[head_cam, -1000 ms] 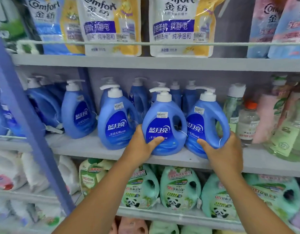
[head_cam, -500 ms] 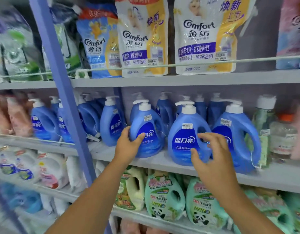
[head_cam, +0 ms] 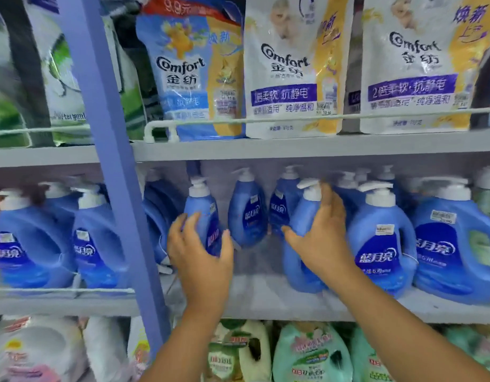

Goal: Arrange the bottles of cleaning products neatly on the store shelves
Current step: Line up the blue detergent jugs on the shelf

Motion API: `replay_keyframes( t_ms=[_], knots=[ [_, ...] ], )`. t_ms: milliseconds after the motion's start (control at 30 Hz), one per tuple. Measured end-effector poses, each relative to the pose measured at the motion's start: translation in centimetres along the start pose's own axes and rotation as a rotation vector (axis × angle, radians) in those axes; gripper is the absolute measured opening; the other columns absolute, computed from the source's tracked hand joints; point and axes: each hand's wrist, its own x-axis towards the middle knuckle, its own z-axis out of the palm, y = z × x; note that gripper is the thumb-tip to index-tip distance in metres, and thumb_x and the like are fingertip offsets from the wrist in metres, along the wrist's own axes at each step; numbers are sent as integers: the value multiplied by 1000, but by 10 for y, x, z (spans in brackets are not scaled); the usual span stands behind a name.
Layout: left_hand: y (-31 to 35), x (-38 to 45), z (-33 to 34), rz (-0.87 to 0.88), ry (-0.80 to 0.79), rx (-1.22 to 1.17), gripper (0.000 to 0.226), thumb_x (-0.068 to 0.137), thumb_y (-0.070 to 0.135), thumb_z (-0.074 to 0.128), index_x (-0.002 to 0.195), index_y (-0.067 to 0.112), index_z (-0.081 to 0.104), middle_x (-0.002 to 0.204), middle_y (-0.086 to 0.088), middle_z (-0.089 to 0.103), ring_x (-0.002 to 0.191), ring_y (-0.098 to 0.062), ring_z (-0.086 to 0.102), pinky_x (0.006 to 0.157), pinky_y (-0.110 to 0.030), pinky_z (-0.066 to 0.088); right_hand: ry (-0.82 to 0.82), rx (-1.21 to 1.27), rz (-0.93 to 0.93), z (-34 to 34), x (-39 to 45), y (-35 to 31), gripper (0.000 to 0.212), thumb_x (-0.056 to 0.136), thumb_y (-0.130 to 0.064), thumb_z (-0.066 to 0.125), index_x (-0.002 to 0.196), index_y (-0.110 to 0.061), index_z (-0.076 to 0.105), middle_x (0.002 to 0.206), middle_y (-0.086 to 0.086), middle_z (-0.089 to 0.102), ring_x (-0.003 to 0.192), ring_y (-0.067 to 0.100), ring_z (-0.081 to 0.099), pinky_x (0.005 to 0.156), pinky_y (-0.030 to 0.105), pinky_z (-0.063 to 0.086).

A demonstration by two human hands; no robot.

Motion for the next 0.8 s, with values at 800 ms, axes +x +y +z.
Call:
replay_keyframes(
  t_ms=[800],
  knots=[
    [-51, 13, -2, -486, -107, -352, 65, 81, 43, 80, 135, 54, 45, 126, 25, 62, 114, -6, 61, 95, -33, 52, -303, 393, 520, 172, 48, -12, 100, 74, -48, 81, 155, -19, 30, 156, 7, 39, 141, 30, 42, 113, 45, 40]
  ],
)
